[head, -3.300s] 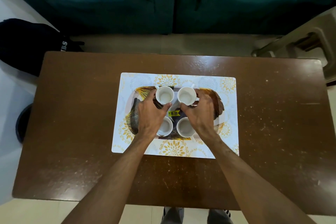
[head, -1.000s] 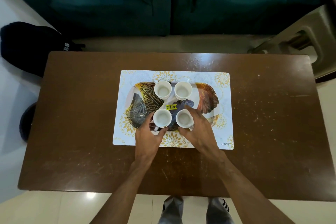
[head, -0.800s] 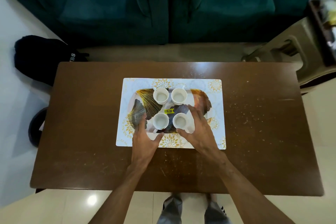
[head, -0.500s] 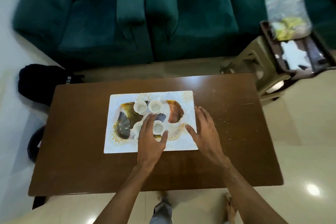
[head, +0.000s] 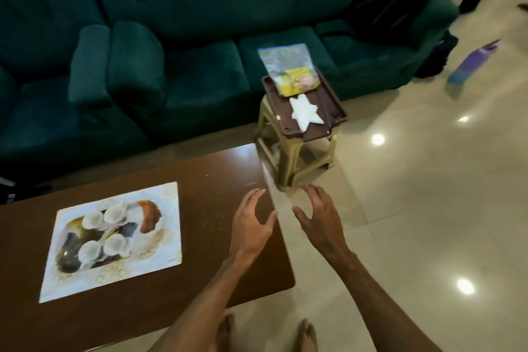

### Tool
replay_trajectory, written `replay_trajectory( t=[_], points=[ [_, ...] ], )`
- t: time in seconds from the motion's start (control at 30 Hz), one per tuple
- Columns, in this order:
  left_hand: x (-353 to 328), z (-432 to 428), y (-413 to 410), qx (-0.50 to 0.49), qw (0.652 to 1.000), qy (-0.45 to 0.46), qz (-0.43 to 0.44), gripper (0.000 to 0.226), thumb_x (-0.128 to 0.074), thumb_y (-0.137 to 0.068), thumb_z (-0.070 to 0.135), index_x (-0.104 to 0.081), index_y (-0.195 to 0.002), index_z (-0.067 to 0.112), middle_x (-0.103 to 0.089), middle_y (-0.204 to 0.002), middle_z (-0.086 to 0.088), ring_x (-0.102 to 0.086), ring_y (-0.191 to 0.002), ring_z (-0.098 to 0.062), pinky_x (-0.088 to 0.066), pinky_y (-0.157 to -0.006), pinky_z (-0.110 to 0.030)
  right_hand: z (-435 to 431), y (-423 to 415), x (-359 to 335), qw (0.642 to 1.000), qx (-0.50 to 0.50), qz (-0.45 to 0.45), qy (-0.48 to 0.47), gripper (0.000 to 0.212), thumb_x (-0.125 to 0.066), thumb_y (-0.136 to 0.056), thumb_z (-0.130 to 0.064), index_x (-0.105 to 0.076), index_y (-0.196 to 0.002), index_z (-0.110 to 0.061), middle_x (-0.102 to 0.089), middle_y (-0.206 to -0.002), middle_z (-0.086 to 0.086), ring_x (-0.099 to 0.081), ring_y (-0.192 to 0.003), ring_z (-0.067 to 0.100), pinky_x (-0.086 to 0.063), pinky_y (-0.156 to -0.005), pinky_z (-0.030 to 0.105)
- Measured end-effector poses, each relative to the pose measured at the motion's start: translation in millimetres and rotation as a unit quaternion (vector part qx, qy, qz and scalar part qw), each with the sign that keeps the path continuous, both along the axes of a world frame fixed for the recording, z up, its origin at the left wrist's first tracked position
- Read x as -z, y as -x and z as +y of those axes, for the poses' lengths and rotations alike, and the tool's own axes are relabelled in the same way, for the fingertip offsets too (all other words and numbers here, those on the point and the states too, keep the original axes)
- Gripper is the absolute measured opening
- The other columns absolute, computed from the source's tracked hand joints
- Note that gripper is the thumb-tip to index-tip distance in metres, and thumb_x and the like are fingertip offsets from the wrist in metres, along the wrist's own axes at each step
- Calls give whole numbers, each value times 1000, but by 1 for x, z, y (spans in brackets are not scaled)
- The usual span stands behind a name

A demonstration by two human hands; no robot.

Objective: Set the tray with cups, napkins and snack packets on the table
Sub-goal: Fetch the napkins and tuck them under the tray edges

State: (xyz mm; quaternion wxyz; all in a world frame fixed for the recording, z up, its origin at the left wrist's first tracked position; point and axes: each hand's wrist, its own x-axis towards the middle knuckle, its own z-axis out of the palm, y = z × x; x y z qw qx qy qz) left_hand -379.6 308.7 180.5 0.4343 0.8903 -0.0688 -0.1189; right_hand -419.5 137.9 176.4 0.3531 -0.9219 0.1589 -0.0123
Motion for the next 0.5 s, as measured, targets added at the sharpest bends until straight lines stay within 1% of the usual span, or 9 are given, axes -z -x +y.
replay_trajectory(
  t=[0.13, 0.17, 0.2, 0.23, 0.27, 0.3, 0.37, 0.43, 0.5],
  points=[
    [-18, -83, -19, 26, 1000, 8, -7, 62, -77, -87, 28, -52, -143, 16, -52, -147, -3, -48, -136, -16, -39, -117, -38, -71, -4, -10, 999, 34, -1, -6, 56, -71, -91, -33, -51, -141, -20, -52, -145, 3, -49, -131, 22, -45, -103, 32],
    [-19, -97, -27, 30, 999, 11, -10, 61, -78, -87, 26, -53, -142, 15, -54, -145, -3, -49, -132, -14, -40, -115, -34, -82, -9, -11, 999, 40, -2, -9, 56, -71, -91, -32, -51, -141, -19, -52, -145, 3, -49, -132, 22, -45, -104, 33],
    [-20, -113, -37, 32, 999, 15, -15, 60, -78, -87, 24, -53, -141, 14, -55, -143, -4, -49, -128, -10, -40, -113, -27, -95, -15, -11, 999, 42, -3, -11, 57, -72, -91, -31, -51, -142, -19, -52, -145, 3, -49, -133, 22, -45, -105, 34],
    [-21, -126, -48, 29, 999, 17, -19, 60, -78, -86, 24, -53, -140, 14, -56, -141, -4, -47, -124, -6, -37, -109, -18, -107, -23, -11, 999, 41, -5, -13, 57, -72, -90, -30, -51, -141, -18, -52, -145, 3, -49, -133, 22, -45, -105, 35],
    [-20, -139, -60, 24, 999, 18, -23, 60, -78, -86, 24, -54, -140, 13, -56, -140, -4, -46, -122, -4, -34, -105, -12, -119, -33, -10, 999, 39, -8, -14, 57, -72, -90, -29, -51, -141, -18, -53, -144, 3, -49, -132, 22, -46, -105, 35],
    [-18, -152, -74, 18, 999, 20, -26, 60, -78, -86, 25, -55, -139, 13, -57, -139, -4, -46, -121, -4, -34, -104, -11, -130, -45, -9, 999, 37, -10, -14, 56, -72, -90, -29, -51, -141, -18, -53, -143, 3, -50, -131, 22, -46, -105, 35],
    [-12, -172, -102, 8, 999, 18, -33, 60, -78, -86, 26, -56, -139, 12, -57, -139, -5, -46, -121, -6, -37, -107, -21, -150, -71, -5, 999, 28, -10, -16, 56, -73, -89, -29, -52, -140, -18, -55, -141, 4, -50, -129, 22, -46, -104, 34],
    [-2, -190, -132, -12, 999, 14, -28, 61, -79, -85, 25, -55, -140, 12, -57, -141, -6, -44, -122, -6, -34, -107, -24, -169, -105, 3, 1000, 19, -3, -17, 56, -74, -87, -27, -53, -139, -18, -56, -139, 3, -51, -127, 23, -47, -104, 35],
    [9, -204, -163, -35, 999, 20, -20, 61, -79, -85, 23, -55, -140, 12, -57, -140, -6, -49, -123, -10, -37, -107, -27, -186, -138, 13, 1000, 5, 4, -29, 57, -74, -86, -25, -53, -139, -20, -56, -137, 1, -53, -125, 22, -49, -102, 36]
  ],
)
